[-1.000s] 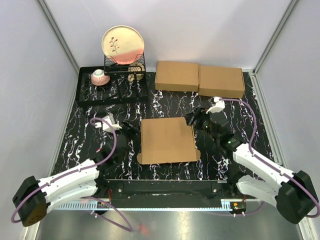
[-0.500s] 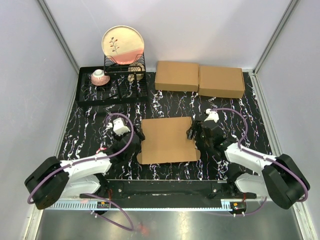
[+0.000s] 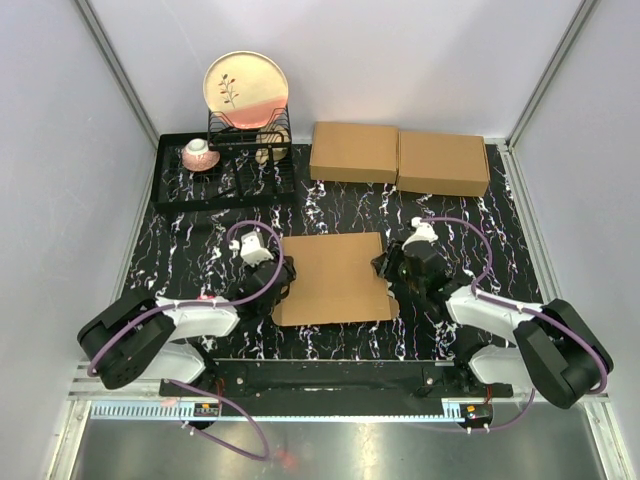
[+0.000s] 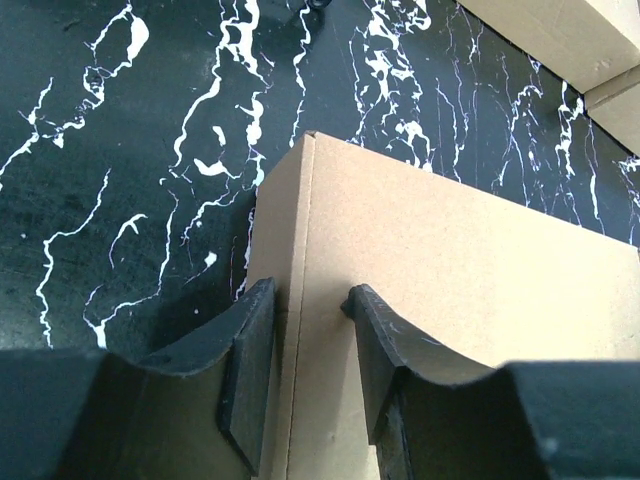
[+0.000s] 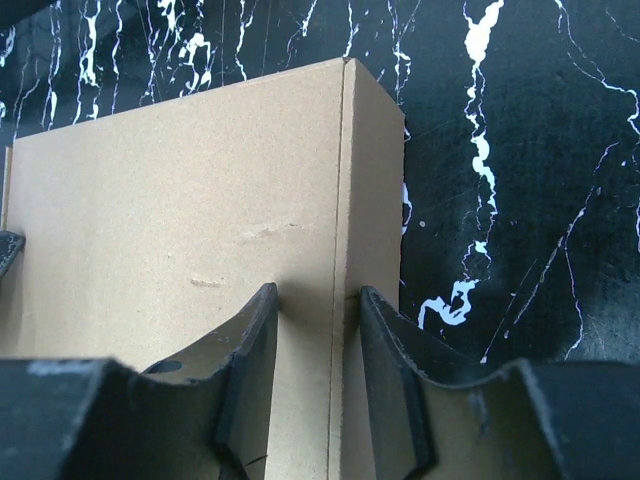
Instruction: Fold the paper box
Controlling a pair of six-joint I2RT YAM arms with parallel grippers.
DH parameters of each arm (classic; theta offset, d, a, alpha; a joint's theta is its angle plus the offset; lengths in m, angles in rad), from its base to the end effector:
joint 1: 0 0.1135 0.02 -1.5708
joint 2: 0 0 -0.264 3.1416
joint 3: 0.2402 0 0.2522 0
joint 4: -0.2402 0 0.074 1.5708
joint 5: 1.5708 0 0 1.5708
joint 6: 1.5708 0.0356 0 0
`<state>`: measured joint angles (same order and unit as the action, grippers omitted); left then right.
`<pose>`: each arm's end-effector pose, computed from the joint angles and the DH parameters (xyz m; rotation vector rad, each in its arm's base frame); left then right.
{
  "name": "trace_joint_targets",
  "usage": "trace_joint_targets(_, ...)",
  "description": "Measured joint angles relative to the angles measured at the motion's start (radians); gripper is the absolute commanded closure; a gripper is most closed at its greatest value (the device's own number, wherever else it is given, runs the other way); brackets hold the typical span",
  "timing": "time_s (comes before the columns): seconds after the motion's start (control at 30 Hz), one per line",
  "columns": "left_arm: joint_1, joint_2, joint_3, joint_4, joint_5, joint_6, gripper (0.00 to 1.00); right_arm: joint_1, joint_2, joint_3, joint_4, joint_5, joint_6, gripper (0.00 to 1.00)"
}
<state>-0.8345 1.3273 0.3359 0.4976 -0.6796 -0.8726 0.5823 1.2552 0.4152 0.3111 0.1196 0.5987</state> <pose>0.1712 -0.1556 0.1494 -0.4441 1.9213 -0.4203 0.2033 0.1288 0.1669 0.0915 2.1482 0.5797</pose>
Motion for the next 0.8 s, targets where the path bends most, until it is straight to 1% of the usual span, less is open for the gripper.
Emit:
trace_joint_targets(0.23,0.014,0.055,-0.006,0.105,0.013,0.037,0.64,0.004,-0.015,-0.053,0.078,0.011,0.037,0.65)
trace_joint_targets(0.47,0.026,0.123,-0.014,0.225,0.015,0.061,0.64,0.035,-0.018,-0.077,0.114,0.074,0.068,0.63)
trace_joint_targets(0.73,0.034,0.208,-0.076,0.428,0.016,0.029,0.66,0.04,0.014,-0.088,0.147,0.097,0.13,0.64)
trace_joint_targets(0.8,0.037,0.231,-0.094,0.488,0.016,0.017,0.66,0.04,0.023,-0.099,0.176,0.101,0.145,0.61)
